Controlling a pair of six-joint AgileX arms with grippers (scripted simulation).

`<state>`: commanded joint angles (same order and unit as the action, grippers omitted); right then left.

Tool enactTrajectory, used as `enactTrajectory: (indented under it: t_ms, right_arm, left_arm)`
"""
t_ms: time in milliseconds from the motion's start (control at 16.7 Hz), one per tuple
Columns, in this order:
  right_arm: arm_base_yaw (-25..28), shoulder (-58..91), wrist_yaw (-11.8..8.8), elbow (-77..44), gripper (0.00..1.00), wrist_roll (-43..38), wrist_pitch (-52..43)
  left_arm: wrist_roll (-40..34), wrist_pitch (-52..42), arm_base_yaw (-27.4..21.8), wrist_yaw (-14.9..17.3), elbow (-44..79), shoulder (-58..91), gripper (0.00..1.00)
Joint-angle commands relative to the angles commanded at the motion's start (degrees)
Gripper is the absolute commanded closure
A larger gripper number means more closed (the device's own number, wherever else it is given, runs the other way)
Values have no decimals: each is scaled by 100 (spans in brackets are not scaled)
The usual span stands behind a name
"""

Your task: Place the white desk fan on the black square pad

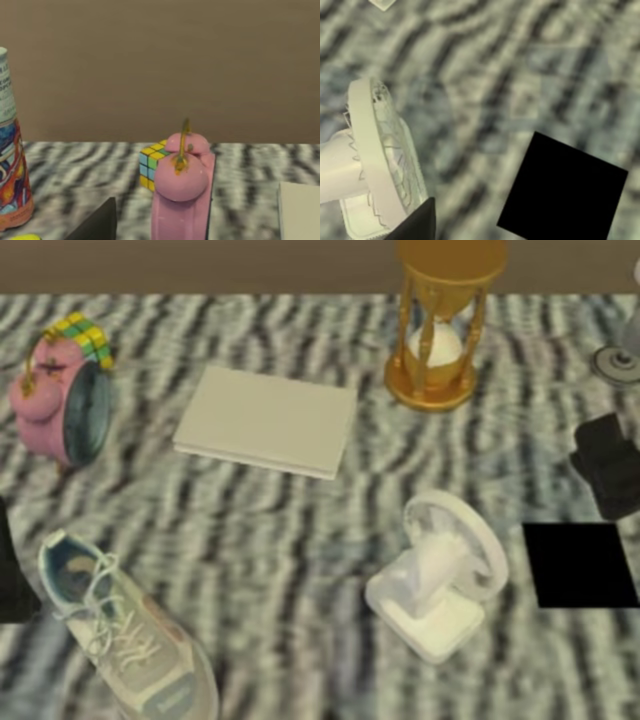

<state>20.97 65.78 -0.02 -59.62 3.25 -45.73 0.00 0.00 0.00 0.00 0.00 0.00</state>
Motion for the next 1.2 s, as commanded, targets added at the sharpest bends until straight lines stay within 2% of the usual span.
enactTrajectory:
  t_ms: [300, 600, 780, 1200]
  right_arm:
    - [787, 2533, -4, -2285, 0, 134, -1634]
    - [1320, 4185, 10, -3619, 0, 240, -2868]
    - [1437, 4554, 17, -3921, 0, 263, -3169]
    - [1427, 4555, 17, -3811, 0, 273, -3061]
  left_arm:
    - [0, 0, 0, 0, 0, 0, 0]
    - [0, 0, 0, 0, 0, 0, 0]
    - [0, 0, 0, 0, 0, 0, 0]
    - [0, 0, 0, 0, 0, 0, 0]
